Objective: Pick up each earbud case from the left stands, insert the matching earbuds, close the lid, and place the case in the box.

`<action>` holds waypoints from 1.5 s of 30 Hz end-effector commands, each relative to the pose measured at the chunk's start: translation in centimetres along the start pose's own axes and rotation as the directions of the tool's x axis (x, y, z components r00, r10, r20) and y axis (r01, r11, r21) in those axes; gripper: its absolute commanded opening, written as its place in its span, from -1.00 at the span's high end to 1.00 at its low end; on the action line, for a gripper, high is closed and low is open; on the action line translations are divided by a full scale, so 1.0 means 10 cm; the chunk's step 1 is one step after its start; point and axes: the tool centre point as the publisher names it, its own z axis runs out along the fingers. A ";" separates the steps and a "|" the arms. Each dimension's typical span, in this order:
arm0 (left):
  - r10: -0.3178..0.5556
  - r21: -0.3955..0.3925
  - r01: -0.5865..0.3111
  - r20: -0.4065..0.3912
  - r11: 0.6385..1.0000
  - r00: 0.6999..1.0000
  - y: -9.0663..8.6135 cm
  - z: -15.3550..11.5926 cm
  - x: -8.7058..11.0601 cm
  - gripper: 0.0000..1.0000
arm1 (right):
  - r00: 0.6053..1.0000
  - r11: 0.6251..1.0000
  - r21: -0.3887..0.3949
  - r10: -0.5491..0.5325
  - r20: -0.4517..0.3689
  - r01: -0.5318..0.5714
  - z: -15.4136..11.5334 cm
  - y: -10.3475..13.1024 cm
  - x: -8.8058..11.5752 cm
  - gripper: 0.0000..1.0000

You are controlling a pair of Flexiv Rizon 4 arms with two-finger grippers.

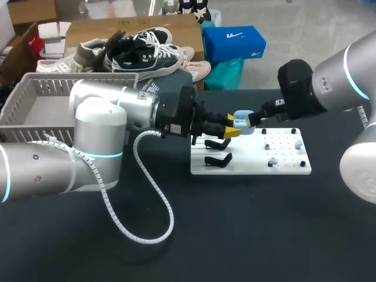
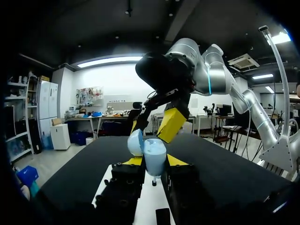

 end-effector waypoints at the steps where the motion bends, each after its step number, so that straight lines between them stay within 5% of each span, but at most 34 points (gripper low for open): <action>1: 0.001 -0.003 -0.001 0.000 1.000 1.000 -0.01 0.00 0.00 1.00 | 1.000 1.000 0.020 -0.006 0.010 0.006 -0.05 0.07 -0.02 -1.00; 5: 0.001 -0.003 -0.001 0.000 1.000 1.000 -0.01 0.00 0.00 1.00 | 0.999 0.999 0.046 -0.022 0.035 0.021 -0.14 0.08 -0.07 -1.00; 12: 0.001 -0.003 -0.001 0.000 1.000 1.000 -0.01 0.00 0.00 1.00 | 0.995 0.966 0.242 -0.099 0.032 0.088 -0.33 -0.17 -0.08 -1.00; 17: 0.001 -0.003 -0.001 0.000 1.000 1.000 -0.01 0.00 0.00 1.00 | 0.993 0.912 0.396 -0.120 0.009 0.107 -0.45 -0.45 0.00 -1.00; 25: 0.001 -0.003 -0.001 0.000 1.000 1.000 -0.01 0.00 0.00 1.00 | 0.977 0.767 0.604 -0.174 -0.126 0.215 -0.38 -0.82 0.22 -1.00; 41: 0.001 -0.003 -0.001 0.000 1.000 1.000 -0.01 0.00 0.00 1.00 | 0.955 0.696 0.663 -0.120 -0.272 0.277 0.00 -1.03 0.49 -0.98; 45: 0.001 -0.003 -0.001 0.000 1.000 1.000 -0.01 0.00 0.00 1.00 | 0.954 0.699 0.661 -0.109 -0.281 0.274 0.05 -1.02 0.52 -0.58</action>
